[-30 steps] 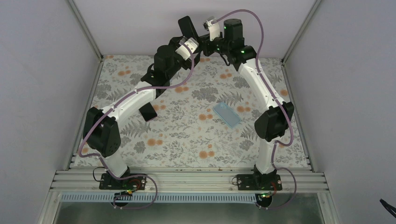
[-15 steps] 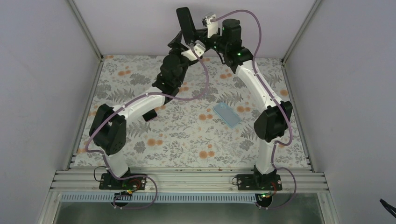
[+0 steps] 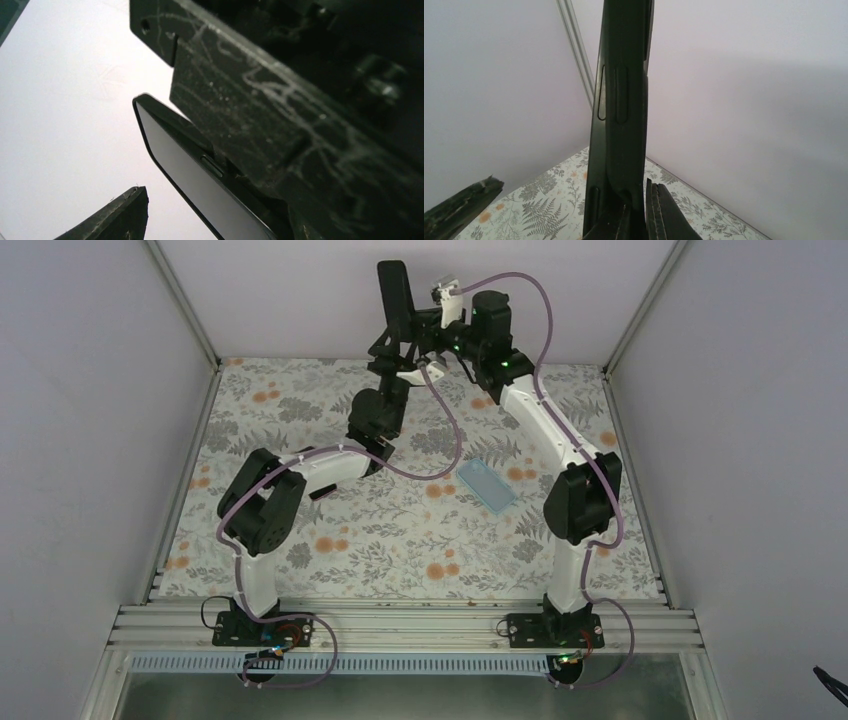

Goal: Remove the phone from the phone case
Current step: Remove the phone case from the phone.

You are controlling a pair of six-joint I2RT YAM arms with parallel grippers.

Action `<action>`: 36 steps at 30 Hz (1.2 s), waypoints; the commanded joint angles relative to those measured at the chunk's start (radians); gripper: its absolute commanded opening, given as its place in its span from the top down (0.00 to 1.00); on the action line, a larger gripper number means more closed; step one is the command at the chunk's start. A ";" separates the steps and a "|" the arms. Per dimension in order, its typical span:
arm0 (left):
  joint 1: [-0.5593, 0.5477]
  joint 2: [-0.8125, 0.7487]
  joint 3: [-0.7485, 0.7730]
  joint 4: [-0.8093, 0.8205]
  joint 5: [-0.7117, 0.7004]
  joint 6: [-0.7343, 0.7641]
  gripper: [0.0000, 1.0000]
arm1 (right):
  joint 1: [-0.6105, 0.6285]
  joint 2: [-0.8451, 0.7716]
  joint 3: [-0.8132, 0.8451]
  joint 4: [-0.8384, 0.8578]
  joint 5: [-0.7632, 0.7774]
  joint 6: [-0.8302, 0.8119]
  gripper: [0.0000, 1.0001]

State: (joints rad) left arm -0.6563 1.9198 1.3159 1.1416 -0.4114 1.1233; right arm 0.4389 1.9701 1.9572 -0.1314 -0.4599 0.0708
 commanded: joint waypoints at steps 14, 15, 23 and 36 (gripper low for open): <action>0.203 -0.092 0.101 -0.112 -0.202 -0.338 0.44 | 0.044 -0.072 -0.094 -0.196 -0.327 0.061 0.97; 0.207 -0.097 0.113 -0.179 -0.192 -0.391 0.48 | 0.044 -0.066 -0.086 -0.200 -0.332 0.060 0.97; 0.222 -0.059 0.259 -0.549 -0.081 -0.604 0.76 | 0.062 -0.046 -0.038 -0.220 -0.338 0.040 0.97; 0.213 -0.130 0.196 -0.581 0.101 -0.575 0.98 | 0.054 -0.032 0.036 -0.343 -0.015 -0.171 0.97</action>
State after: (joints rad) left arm -0.5457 1.8763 1.5124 0.4595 -0.2432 0.5388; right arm 0.4377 1.9507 1.9400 -0.2207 -0.4023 0.0994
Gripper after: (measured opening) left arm 0.084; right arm 0.071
